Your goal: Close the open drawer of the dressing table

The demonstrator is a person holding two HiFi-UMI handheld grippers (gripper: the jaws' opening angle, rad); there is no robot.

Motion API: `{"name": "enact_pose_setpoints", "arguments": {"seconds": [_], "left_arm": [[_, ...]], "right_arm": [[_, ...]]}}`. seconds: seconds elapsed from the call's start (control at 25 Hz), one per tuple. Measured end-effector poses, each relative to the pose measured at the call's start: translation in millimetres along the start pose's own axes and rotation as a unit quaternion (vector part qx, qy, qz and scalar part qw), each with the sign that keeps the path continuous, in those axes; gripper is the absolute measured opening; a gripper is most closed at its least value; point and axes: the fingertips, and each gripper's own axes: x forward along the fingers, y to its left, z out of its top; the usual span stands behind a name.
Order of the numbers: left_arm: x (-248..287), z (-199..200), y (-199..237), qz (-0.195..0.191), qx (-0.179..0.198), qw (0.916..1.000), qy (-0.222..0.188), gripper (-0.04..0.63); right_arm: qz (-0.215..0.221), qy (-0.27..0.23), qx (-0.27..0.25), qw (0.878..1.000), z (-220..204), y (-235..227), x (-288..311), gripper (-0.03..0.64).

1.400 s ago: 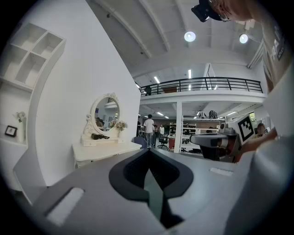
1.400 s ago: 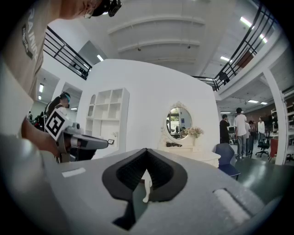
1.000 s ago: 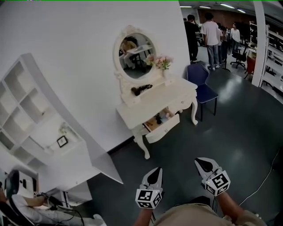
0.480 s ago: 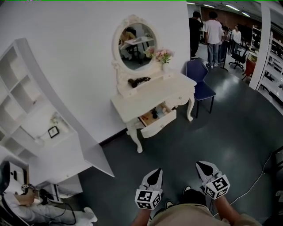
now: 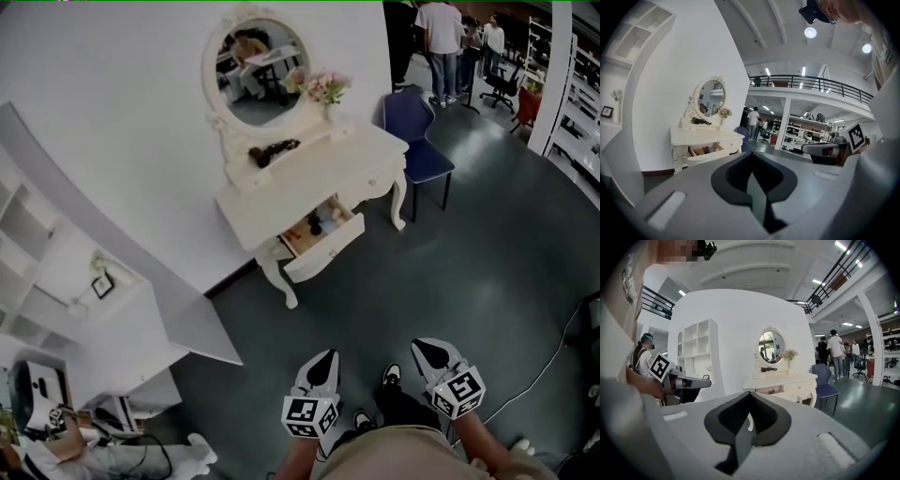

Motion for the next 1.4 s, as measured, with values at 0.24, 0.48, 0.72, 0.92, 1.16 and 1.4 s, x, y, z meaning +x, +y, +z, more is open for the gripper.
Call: {"name": "enact_pose_setpoints", "arguments": {"seconds": [0.24,0.48,0.72,0.92,1.16,1.4], "left_arm": [[63,24,17,0.022,0.029,0.9992,0.015,0.017],[133,61,14,0.018,0.078,0.9967,0.013,0.017],[160,67,19,0.042,0.059,0.9973,0.012,0.017],[164,59,43,0.070,0.043,0.9959,0.039,0.017],[182,60,66,0.078,0.033,0.9953,0.047,0.017],[232,65,83,0.043,0.017,0.9979,0.047,0.017]], "right_arm": [[0.012,-0.015,0.004,1.000,8,-57,46,0.003],[0.040,-0.024,0.004,0.999,22,-119,95,0.002],[0.066,-0.018,-0.008,0.998,33,-145,125,0.002],[0.077,-0.009,-0.001,0.997,34,-161,144,0.003],[0.075,0.015,0.015,0.997,17,-171,163,0.002],[0.057,0.026,0.017,0.998,26,-187,190,0.002]]}}
